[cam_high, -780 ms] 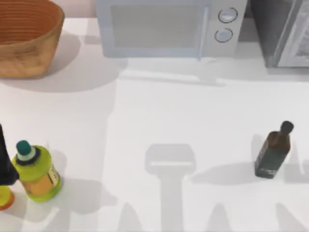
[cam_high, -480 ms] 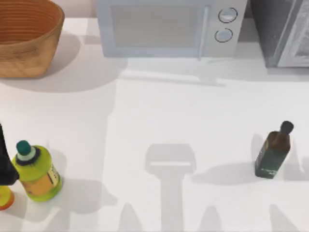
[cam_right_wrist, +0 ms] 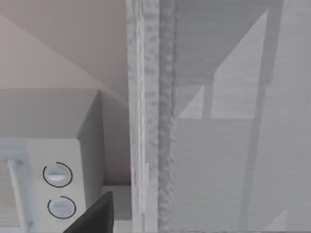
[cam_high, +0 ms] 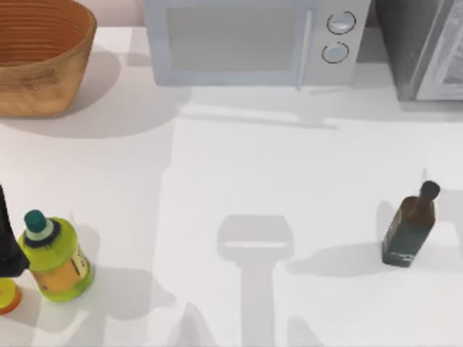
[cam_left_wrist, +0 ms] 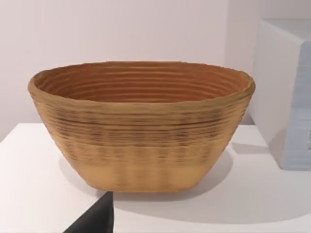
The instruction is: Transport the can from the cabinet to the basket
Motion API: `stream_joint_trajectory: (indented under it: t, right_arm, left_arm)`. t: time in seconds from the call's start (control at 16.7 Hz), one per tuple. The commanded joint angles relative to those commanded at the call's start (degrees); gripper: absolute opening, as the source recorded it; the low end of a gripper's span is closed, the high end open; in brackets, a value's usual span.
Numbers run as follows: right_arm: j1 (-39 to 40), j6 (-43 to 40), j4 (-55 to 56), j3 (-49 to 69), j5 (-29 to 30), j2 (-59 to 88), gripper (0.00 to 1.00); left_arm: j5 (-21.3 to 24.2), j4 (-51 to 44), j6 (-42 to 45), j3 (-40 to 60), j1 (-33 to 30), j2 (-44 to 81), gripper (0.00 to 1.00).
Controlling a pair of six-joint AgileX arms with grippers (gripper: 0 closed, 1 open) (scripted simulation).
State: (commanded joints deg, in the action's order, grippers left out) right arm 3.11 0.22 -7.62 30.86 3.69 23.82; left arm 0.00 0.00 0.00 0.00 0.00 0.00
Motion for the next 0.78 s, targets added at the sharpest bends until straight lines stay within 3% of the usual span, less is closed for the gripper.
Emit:
stream_joint_trajectory:
  t: [0.78]
  right_arm:
    - [6.0, 0.5, -13.1, 55.2, 6.1, 41.8, 1.0]
  left_arm:
    - [0.0, 0.0, 0.0, 0.0, 0.0, 0.0, 1.0]
